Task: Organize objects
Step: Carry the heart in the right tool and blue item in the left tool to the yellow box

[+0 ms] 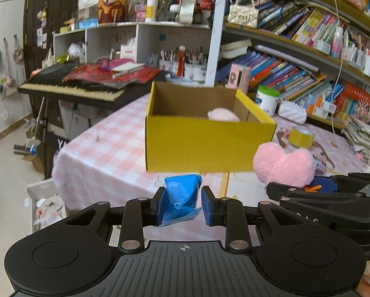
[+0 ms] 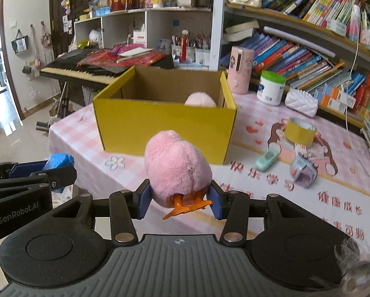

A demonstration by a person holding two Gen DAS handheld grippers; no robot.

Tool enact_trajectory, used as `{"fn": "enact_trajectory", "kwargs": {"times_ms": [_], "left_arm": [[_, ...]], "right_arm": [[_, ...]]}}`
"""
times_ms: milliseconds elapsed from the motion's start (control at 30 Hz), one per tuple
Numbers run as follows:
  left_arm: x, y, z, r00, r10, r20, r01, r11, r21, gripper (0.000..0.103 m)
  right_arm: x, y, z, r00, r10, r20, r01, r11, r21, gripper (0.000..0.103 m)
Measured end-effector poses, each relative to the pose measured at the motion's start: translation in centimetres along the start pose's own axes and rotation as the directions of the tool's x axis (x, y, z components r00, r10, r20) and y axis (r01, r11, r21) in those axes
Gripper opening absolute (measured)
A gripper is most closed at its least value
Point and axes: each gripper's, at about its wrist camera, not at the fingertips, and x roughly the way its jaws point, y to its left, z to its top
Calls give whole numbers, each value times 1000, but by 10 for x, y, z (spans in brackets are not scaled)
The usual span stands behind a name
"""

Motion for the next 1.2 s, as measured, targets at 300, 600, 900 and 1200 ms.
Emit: {"fn": "enact_trajectory", "kwargs": {"times_ms": [300,600,900,1200], "left_arm": [[20,-5,47,994,9,110,-11,1000,11,28],[72,-14,96,984,68,163,-71,997,9,28],[129,-20,112,989,117,92,-120,992,27,28],[168,-22,103,988,153,-12,-152,986,69,28]], "right_arm": [[16,-6,61,990,0,138,2,1000,-17,45],[71,-16,120,984,4,179,4,999,-45,45],[137,-31,143,996,22,89,-15,997,-79,45],[189,-36,135,997,52,-63,-61,987,-148,45]]}}
